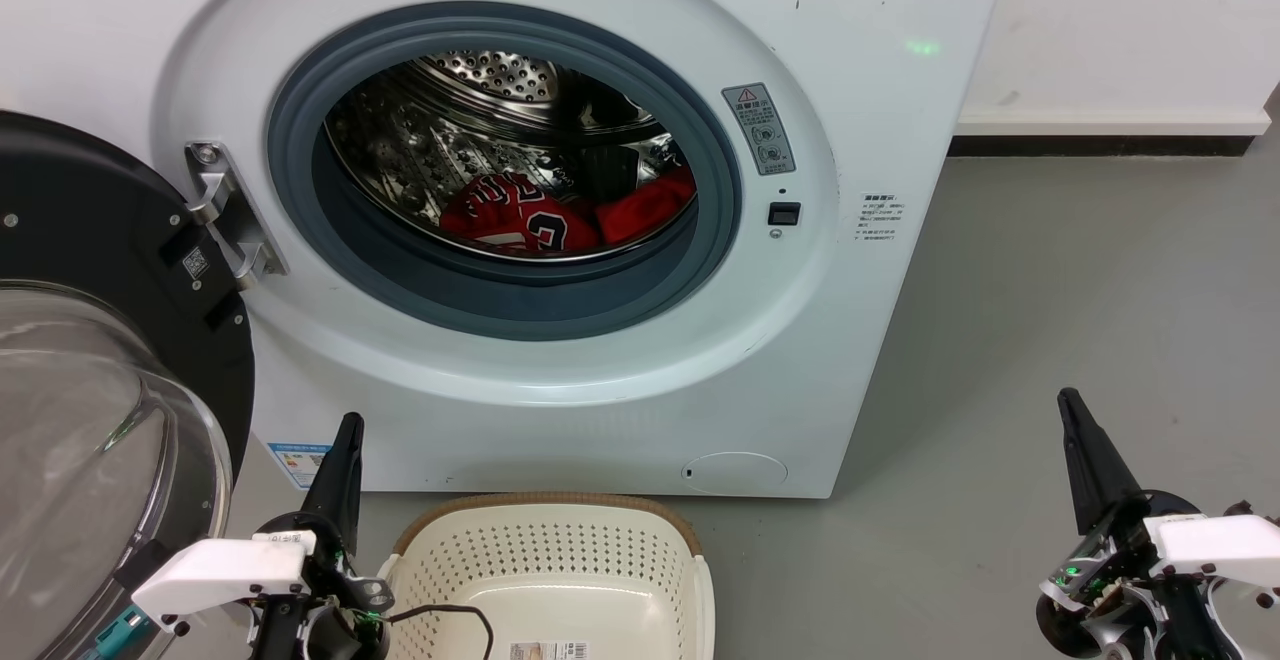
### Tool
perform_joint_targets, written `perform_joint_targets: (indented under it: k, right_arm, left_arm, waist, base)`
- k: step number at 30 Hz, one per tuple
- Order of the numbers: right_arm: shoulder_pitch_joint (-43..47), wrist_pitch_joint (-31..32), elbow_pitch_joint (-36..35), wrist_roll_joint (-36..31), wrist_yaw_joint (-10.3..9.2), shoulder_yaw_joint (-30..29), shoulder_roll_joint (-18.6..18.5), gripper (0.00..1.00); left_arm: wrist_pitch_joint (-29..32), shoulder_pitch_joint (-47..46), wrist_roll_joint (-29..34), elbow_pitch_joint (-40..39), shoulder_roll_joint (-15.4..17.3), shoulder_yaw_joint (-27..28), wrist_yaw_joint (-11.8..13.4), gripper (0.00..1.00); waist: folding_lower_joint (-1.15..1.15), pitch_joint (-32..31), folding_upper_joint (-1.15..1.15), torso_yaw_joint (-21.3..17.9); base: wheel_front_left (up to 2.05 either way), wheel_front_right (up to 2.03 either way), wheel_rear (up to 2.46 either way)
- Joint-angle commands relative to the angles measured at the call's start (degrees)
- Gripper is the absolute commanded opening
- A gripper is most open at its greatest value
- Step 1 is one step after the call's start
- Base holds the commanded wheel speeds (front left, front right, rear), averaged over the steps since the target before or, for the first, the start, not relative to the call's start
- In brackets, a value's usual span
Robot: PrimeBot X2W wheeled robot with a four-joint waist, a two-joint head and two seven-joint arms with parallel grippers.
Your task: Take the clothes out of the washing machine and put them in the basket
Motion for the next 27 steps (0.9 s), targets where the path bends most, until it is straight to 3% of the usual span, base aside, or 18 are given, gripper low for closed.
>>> perform_joint_targets:
  k: [1, 27]
  right_arm:
    - [-0.73, 0.03, 0.08, -0.25, 0.00, 0.03, 0.18, 0.00]
    - [-0.73, 0.03, 0.08, -0.25, 0.00, 0.04, 0.18, 0.00]
  left_arm:
    - [0.10, -0.36, -0.11, -0.02, -0.12, 0.10, -0.23, 0.00]
    - [0.10, -0.36, -0.11, -0.02, -0.12, 0.10, -0.23, 0.00]
  waist:
    - [0.00, 0.00, 0.00, 0.00]
    - [0.00, 0.00, 0.00, 0.00]
  base:
    - [0.00, 0.00, 0.00]
    - [0.00, 0.00, 0.00]
